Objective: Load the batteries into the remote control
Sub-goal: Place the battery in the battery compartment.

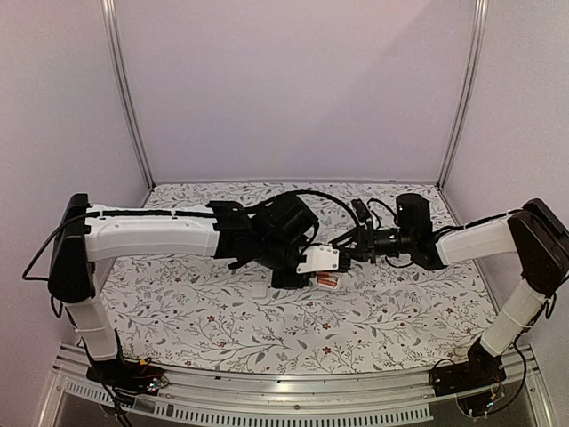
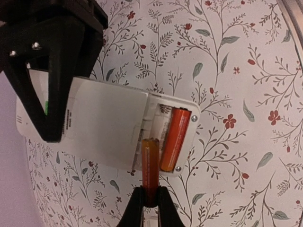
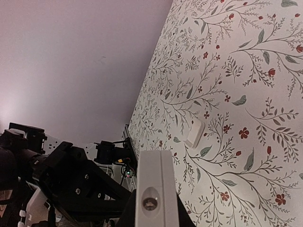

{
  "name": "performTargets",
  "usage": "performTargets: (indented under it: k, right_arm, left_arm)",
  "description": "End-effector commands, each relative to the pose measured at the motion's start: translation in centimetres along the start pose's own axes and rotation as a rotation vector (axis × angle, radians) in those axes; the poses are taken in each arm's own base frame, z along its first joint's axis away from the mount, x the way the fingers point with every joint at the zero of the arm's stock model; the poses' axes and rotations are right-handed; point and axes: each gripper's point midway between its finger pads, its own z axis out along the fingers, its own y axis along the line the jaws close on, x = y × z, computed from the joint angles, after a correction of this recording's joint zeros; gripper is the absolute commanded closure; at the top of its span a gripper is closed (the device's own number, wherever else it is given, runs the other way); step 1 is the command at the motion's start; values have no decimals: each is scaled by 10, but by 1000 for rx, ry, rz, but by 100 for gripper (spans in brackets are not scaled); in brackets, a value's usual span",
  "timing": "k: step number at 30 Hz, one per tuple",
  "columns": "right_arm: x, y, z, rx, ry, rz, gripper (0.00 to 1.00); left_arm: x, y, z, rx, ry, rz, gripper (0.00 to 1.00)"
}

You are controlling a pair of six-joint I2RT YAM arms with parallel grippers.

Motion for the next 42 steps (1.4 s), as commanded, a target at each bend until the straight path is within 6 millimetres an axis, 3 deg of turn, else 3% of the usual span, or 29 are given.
performTargets:
  k: [1,11,26,35,42]
  right_arm:
    - [-1,5,9,-23,-3,-8,100]
    - [3,2,16,-16,6,12,100]
    - [2,10,21,-59,2,13,100]
    - [2,13,20,-77,-3,19,100]
    - [2,13,20,-75,-5,20,100]
  left_arm:
    - [3,-10,4,15,60,65,99]
    - [11,-17,16,22,150,124,97]
    - [-3,-25,22,37,138,170,94]
    - [0,-25,20,29,144,178,77]
    - [7,-22,15,-1,165,177,70]
